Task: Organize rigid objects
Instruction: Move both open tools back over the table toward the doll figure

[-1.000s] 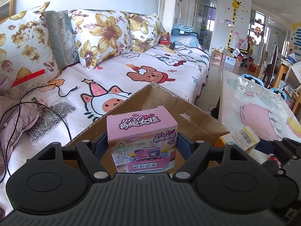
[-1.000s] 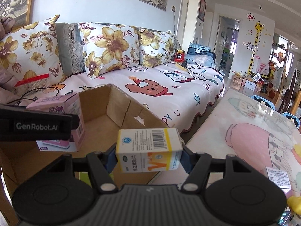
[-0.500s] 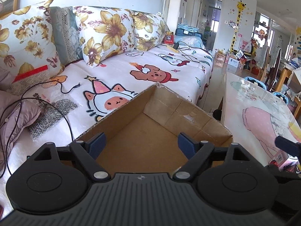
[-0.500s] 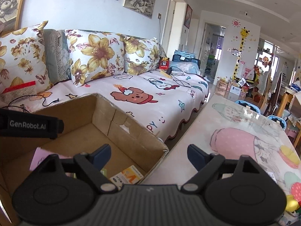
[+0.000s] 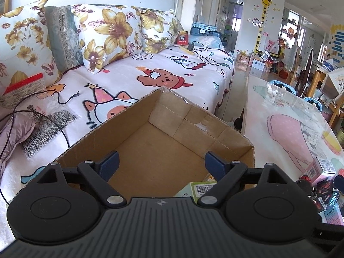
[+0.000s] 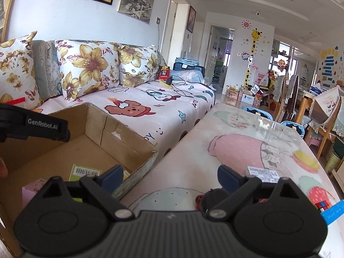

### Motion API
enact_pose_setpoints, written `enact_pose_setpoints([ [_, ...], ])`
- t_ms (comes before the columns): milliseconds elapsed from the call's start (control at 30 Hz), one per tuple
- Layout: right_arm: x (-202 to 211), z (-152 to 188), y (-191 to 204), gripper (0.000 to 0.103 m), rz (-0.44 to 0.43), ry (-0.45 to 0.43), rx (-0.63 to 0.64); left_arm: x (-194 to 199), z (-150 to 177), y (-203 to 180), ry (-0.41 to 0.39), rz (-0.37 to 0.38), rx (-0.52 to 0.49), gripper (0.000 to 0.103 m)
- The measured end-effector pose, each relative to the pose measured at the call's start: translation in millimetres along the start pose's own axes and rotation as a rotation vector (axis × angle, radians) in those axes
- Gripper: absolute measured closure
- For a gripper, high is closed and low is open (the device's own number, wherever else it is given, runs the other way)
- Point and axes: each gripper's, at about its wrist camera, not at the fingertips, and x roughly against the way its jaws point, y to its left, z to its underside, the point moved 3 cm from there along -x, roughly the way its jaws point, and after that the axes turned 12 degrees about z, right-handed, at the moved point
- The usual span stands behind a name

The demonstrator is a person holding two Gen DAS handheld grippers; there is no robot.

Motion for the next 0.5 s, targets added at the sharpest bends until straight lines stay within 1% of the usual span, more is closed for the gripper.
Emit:
enact_pose_setpoints([
  [500,7.3,17.1,-14.5,0.008,0.016,0.014,-0.015,-9.5,3.4,-6.8,0.036,0.026,-0.087,0.0],
])
